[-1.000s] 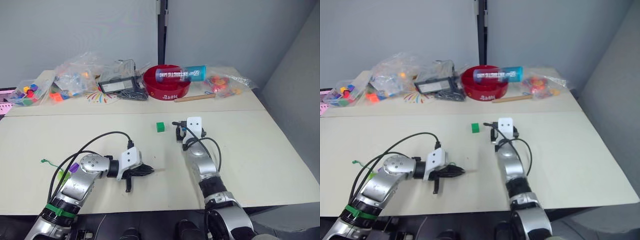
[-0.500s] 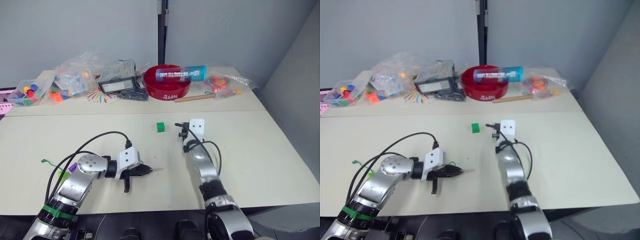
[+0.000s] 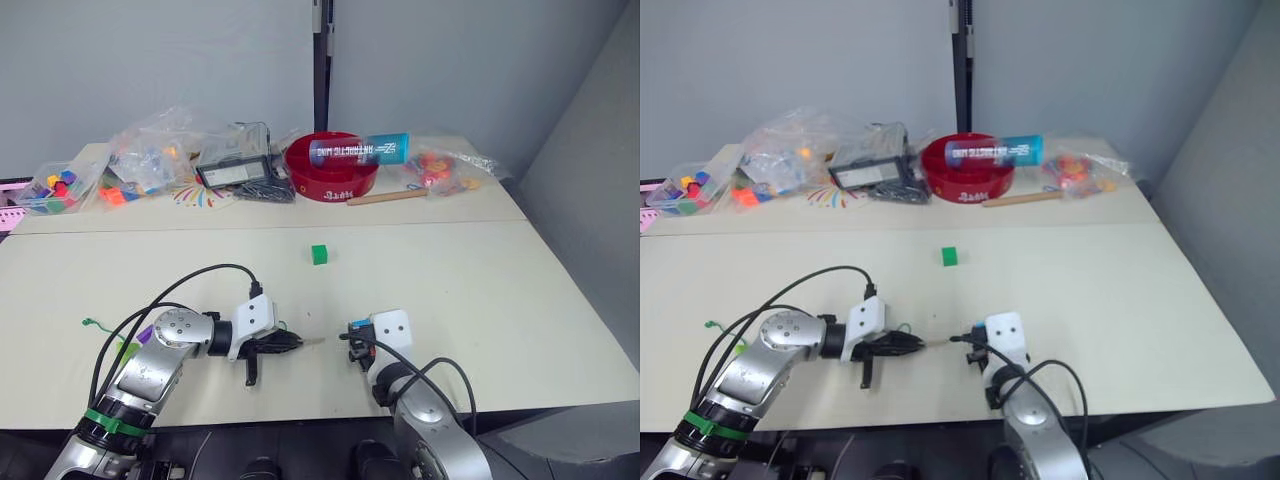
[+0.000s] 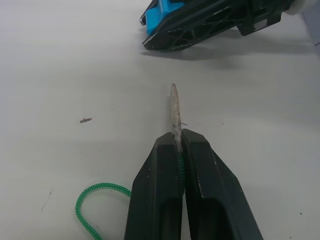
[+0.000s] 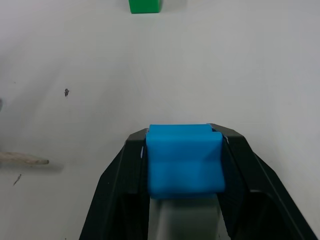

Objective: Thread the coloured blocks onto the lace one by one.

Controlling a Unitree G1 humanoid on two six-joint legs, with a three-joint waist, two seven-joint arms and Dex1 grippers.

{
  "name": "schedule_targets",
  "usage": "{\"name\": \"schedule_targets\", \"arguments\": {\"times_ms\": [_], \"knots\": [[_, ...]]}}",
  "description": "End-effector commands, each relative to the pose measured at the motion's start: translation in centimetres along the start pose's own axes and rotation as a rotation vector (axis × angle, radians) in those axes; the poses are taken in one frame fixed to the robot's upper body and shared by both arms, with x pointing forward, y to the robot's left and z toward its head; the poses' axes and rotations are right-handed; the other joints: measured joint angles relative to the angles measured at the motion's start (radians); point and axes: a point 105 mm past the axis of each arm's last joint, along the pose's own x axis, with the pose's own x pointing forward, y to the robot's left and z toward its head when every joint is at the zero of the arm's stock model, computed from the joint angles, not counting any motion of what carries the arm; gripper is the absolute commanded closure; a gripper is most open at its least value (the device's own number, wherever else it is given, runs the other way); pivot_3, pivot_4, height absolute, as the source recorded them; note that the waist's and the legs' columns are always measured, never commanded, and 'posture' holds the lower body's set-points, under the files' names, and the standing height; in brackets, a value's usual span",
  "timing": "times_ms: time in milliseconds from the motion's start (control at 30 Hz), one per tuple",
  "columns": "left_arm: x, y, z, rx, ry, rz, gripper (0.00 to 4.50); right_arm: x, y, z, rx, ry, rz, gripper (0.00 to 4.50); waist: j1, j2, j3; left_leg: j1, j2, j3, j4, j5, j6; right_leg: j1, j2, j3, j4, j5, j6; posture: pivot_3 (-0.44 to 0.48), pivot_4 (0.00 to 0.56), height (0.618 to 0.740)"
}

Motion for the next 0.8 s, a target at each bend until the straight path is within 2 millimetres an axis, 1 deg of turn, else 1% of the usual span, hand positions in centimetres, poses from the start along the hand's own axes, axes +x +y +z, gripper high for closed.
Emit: {"name": "schedule_targets", "arguments": {"times_ms": [33,67,133,200,267,300,433,467,533,600,633,667,733,800], "knots": [[-0.1,-0.1,0.6,0.026,-0.014,-0.01,4.5,0.1,0.4,-2.4,0.043,0.112,0.031,2.8,-0.001,-0.001,-0.001,0.0,0.0,0.0,0.0,0.0,0.0,0.0,0.0,0.0,0.0,0.0,0.0,0.0,0.15,0.74],[-0.2,-0.1,0.6,0.026,-0.014,-0.008,4.5,0.1,0.4,-1.9,0.047,0.09,0.035,2.24,0.0,-0.001,-0.001,0.0,0.0,0.0,0.0,0.0,0.0,0.0,0.0,0.0,0.0,0.0,-0.001,0.0,0.15,0.74],[-0.3,0.0,0.5,0.024,-0.013,-0.002,4.5,0.1,0.3,-0.6,0.062,0.028,0.047,1.62,0.001,-0.002,-0.001,0.0,0.0,0.0,0.0,0.0,0.0,0.0,0.0,0.0,0.0,0.001,-0.002,0.0,0.15,0.74],[-0.3,0.0,0.5,0.023,-0.013,0.002,4.5,-0.1,0.0,1.1,0.057,-0.045,0.063,0.88,0.001,-0.002,-0.001,0.0,0.0,0.0,0.0,0.0,0.0,0.0,0.0,0.0,0.0,0.001,-0.002,0.0,0.15,0.74],[-0.4,0.1,0.5,0.022,-0.015,0.008,4.5,-0.7,-0.4,3.1,-0.005,-0.13,0.088,0.19,0.002,-0.001,-0.001,-0.001,0.0,0.0,0.0,0.0,0.0,0.0,0.0,0.0,0.0,0.001,-0.002,0.0,0.15,0.74],[-0.4,0.2,0.4,0.022,-0.014,0.01,4.5,-1.0,-0.5,4.1,-0.031,-0.167,0.107,0.04,0.003,-0.001,-0.001,-0.002,0.0,0.0,0.0,0.0,0.0,-0.001,-0.001,0.0,0.0,0.001,-0.002,0.0,0.15,0.74],[-0.5,0.4,0.4,0.024,-0.014,0.027,4.5,-1.9,-1.1,6.7,-0.141,-0.24,0.238,0.04,0.002,-0.001,-0.001,-0.003,-0.001,0.0,0.0,0.0,0.0,-0.001,-0.001,0.0,-0.001,0.002,-0.004,0.0,0.15,0.74],[-0.5,0.5,0.4,0.023,-0.016,0.032,4.5,-2.2,-1.1,7.4,-0.172,-0.249,0.301,0.04,0.001,-0.001,-0.001,-0.002,-0.001,0.0,0.0,0.0,0.0,-0.001,-0.001,0.0,-0.001,0.003,-0.005,0.0,0.15,0.74],[-0.6,0.6,0.4,0.022,-0.017,0.038,4.5,-3.0,-0.4,8.4,-0.221,-0.24,0.528,0.04,0.001,-0.001,0.0,-0.002,-0.001,0.0,0.0,0.0,0.0,-0.001,-0.001,0.0,-0.002,0.003,-0.006,0.0,0.15,0.74],[-0.6,0.8,0.4,0.02,-0.017,0.039,4.5,-4.2,0.4,8.6,-0.263,-0.186,0.762,0.04,0.003,-0.001,0.0,-0.002,-0.001,0.0,0.0,0.0,0.0,0.0,-0.001,0.0,-0.002,0.004,-0.006,0.0,0.15,0.74],[-0.6,0.7,0.3,0.02,-0.018,0.038,4.5,-4.9,0.5,8.2,-0.295,-0.115,0.91,0.04,0.004,-0.001,0.0,-0.002,-0.001,0.0,0.0,0.0,0.0,0.0,-0.001,-0.001,-0.003,0.004,-0.006,0.0,0.15,0.74],[-0.6,0.7,0.3,0.02,-0.018,0.035,4.5,-5.2,0.1,8.1,-0.329,-0.06,1.002,0.04,0.004,0.0,0.001,-0.002,-0.001,0.0,0.0,0.0,0.001,0.001,-0.001,-0.001,-0.003,0.004,-0.006,0.0,0.15,0.74],[-0.6,0.6,0.3,0.02,-0.018,0.032,4.5,-4.6,-1.0,8.2,-0.397,0.008,1.094,0.04,0.002,0.0,0.001,-0.002,-0.001,0.0,0.0,-0.001,0.001,0.002,-0.001,-0.001,-0.004,0.004,-0.007,0.0,0.15,0.74],[-0.6,0.5,0.3,0.02,-0.021,0.032,4.5,-3.3,-1.9,7.9,-0.508,0.054,1.134,0.04,0.002,-0.001,0.001,-0.002,-0.001,0.0,0.001,-0.001,0.001,0.002,-0.001,-0.001,-0.005,0.004,-0.007,0.0,0.15,0.74]]}}
